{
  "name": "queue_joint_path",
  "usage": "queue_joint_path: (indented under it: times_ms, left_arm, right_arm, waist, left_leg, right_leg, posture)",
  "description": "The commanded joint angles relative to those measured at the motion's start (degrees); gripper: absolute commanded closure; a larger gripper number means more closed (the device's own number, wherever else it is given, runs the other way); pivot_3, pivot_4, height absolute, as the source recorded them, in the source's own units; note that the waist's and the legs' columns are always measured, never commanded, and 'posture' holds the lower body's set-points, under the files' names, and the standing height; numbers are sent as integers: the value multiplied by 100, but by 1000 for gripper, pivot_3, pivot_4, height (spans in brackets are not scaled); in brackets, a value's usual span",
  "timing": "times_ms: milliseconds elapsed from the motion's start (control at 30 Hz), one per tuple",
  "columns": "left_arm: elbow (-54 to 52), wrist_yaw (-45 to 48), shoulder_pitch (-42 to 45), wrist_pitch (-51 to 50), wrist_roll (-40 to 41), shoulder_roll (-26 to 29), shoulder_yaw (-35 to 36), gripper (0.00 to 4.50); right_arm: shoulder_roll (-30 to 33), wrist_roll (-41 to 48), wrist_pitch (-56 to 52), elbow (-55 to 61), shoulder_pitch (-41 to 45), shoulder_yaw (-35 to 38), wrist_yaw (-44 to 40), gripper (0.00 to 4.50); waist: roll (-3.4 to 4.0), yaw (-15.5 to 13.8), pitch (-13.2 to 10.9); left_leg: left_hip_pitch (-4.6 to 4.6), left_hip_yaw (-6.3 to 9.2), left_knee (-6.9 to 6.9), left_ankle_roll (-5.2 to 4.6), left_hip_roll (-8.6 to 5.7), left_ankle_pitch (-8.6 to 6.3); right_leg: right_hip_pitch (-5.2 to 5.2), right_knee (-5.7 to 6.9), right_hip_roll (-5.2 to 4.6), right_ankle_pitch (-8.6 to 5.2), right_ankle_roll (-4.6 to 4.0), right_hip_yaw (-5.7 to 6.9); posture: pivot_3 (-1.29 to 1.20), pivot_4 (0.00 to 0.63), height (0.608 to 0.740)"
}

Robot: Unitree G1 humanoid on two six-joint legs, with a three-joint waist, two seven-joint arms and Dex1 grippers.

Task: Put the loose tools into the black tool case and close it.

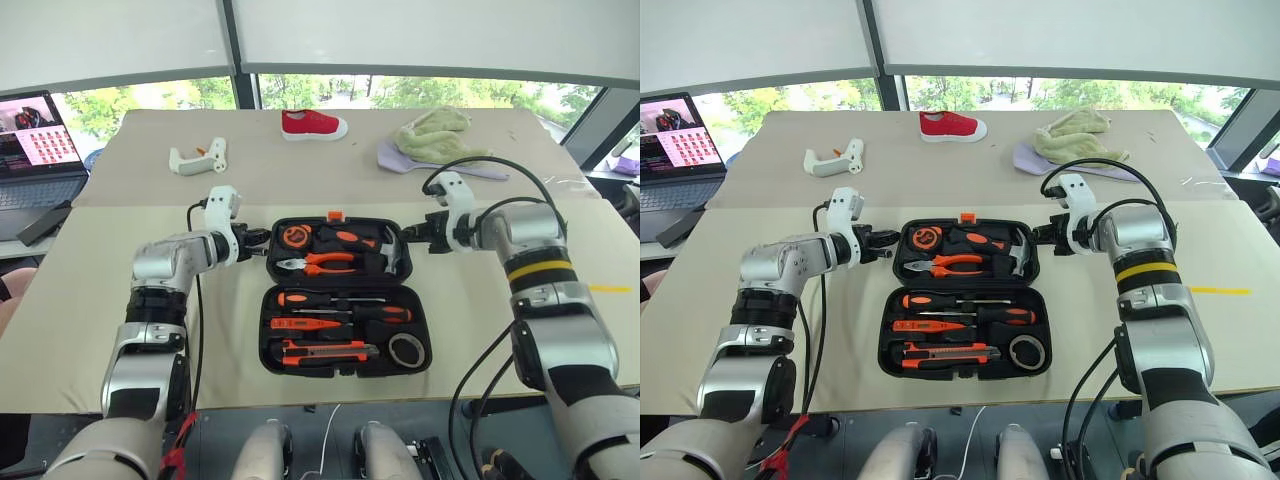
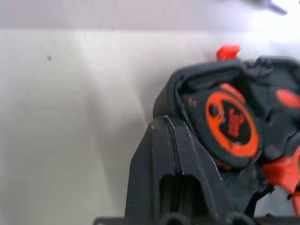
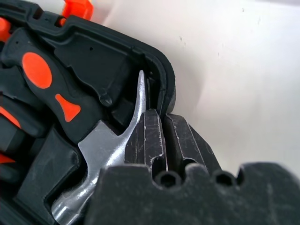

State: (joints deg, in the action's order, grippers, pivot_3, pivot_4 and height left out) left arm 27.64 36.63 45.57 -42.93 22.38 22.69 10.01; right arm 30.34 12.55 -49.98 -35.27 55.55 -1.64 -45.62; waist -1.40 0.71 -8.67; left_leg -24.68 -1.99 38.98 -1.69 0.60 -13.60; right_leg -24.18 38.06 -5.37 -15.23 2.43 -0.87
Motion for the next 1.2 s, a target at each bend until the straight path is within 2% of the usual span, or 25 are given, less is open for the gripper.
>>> queue_joint_path:
  times_ms: [33,167,200,233,400,433,700,800,933,967,1200]
  left_arm:
    - [-343,305,-83,244,121,91,21,4492]
    - [-305,373,-64,-80,155,154,-5,4492]
    - [-328,377,-47,-144,95,200,-76,3986]
    - [-365,432,-41,-171,36,243,-172,3845]
    - [-229,359,142,-527,14,290,-277,2138]
    - [-227,364,147,-502,-48,291,-359,1939]
    - [142,76,319,-72,-637,142,-875,1939]
    - [172,31,388,-73,-756,150,-962,2590]
    - [106,104,444,-252,-819,203,-1101,4102]
    - [61,146,461,-424,-819,212,-1170,4358]
    - [99,213,533,-1189,-628,87,-1063,4438]
  right_arm:
    - [186,282,42,810,-88,286,-210,4500]
    - [254,208,-53,1064,-415,111,-215,4500]
    - [237,198,-58,1075,-452,100,-173,4500]
    - [217,191,-46,1079,-479,98,-142,4500]
    - [155,109,114,984,-488,21,-87,4500]
    - [145,105,125,972,-481,15,-82,4500]
    - [62,51,192,969,-462,-27,-82,4500]
    - [59,40,159,1023,-479,-28,-98,4500]
    - [72,29,145,1049,-504,-24,-118,4500]
    - [78,23,141,1051,-508,-31,-123,4500]
    - [70,17,132,1040,-490,-27,-123,4500]
  waist:
    - [0,1,0]
    - [0,-3,0]
    - [0,-2,0]
    - [0,2,0]
    - [0,1,0]
    - [0,2,0]
    - [0,-5,0]
    - [0,-4,0]
    - [0,4,0]
    - [0,4,0]
    - [0,2,0]
  left_leg:
    - [0,0,-1,4,0,2]
    - [0,0,-3,0,2,0]
    - [-1,0,-3,-2,1,-1]
    - [-1,0,-3,-3,1,-2]
    - [-1,0,-2,-4,0,-2]
    - [0,0,-2,-4,0,-2]
    - [1,0,-1,-3,0,-1]
    - [2,0,-1,-3,-1,-1]
    - [4,0,-2,-3,-1,-1]
    - [5,0,-2,-3,-1,-1]
    - [5,0,-2,-4,-2,-1]
  right_leg:
    - [-1,1,0,0,0,0]
    - [-1,-2,3,0,0,1]
    - [-1,-2,2,0,0,1]
    - [0,-2,2,0,0,1]
    - [0,-4,3,0,0,2]
    - [1,-3,4,0,0,2]
    - [3,-3,5,0,0,2]
    - [4,-3,5,0,0,2]
    - [3,-1,7,0,0,1]
    - [4,-1,7,0,0,1]
    - [5,-2,7,0,0,1]
  posture:
    - [0,150,740]
    - [0,150,740]
    - [0,150,740]
    - [0,150,740]
    - [0,150,740]
    - [0,150,740]
    - [0,150,740]
    - [0,150,740]
    - [0,150,740]
    - [0,150,740]
    - [0,150,740]
